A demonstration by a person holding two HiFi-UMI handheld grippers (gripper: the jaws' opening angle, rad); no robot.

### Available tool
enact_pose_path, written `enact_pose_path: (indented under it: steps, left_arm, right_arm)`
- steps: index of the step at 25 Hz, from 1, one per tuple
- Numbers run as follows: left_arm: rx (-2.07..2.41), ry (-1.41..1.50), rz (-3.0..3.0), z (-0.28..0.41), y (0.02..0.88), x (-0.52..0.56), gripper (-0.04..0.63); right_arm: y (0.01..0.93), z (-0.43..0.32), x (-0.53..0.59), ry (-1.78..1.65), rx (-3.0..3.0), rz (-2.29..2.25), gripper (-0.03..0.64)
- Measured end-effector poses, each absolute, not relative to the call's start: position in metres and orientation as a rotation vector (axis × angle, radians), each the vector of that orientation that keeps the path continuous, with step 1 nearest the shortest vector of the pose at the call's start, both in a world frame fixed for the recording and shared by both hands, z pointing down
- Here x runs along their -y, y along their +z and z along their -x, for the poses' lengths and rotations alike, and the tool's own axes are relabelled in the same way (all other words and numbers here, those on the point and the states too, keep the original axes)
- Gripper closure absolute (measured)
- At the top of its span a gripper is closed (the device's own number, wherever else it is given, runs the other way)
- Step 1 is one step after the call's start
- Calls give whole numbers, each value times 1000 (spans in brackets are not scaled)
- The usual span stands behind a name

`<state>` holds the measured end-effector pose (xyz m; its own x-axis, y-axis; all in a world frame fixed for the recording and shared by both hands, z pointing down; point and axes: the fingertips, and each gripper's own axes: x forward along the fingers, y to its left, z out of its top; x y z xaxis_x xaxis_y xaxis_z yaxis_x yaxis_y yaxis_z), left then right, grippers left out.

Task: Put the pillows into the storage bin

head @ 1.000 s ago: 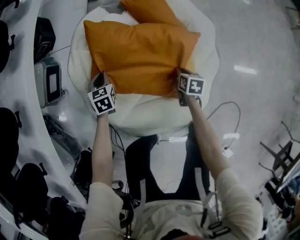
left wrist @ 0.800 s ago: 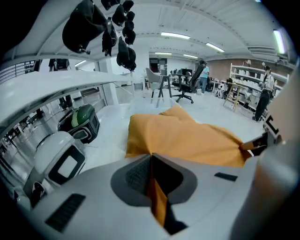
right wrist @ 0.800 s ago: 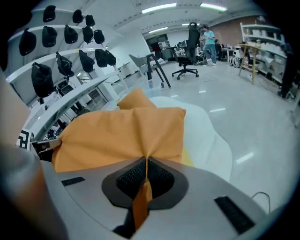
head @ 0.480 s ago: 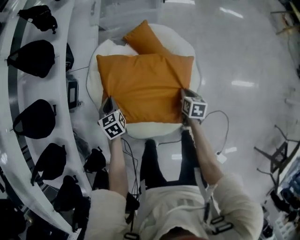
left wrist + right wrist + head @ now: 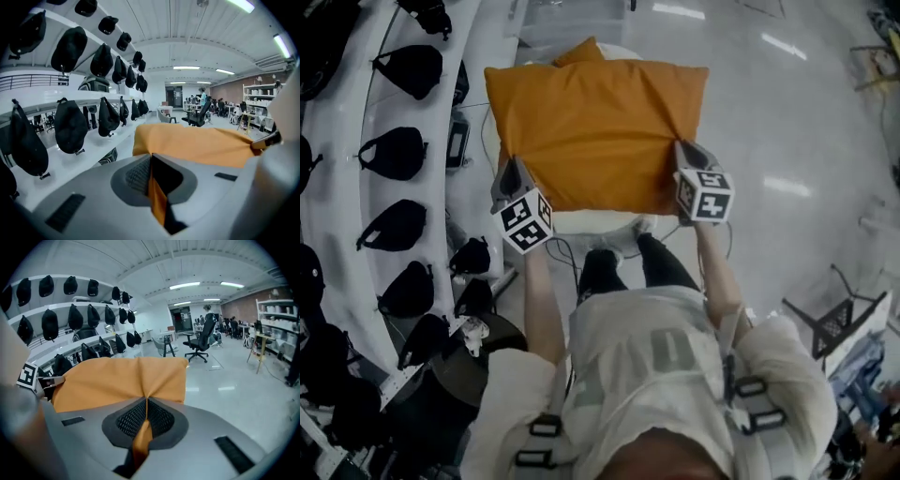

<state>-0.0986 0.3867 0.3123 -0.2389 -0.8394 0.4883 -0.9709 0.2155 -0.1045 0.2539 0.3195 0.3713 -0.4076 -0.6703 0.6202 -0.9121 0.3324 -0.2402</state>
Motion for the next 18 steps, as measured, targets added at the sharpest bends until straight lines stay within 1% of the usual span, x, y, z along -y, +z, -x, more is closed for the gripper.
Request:
enact_pose_path:
  steps: [5, 11, 18]
  left_arm:
    - [2213, 488, -1725, 76, 270, -417, 584]
    - [2188, 406, -1804, 61, 254, -442, 584]
    - [2161, 370, -1876, 35, 247, -425, 584]
  right_arm:
    - [330, -277, -339, 745, 2241, -1456, 604]
    - [307, -291, -366, 752, 2283, -1564, 604]
    - [298, -322, -361, 718, 2267, -1629, 604]
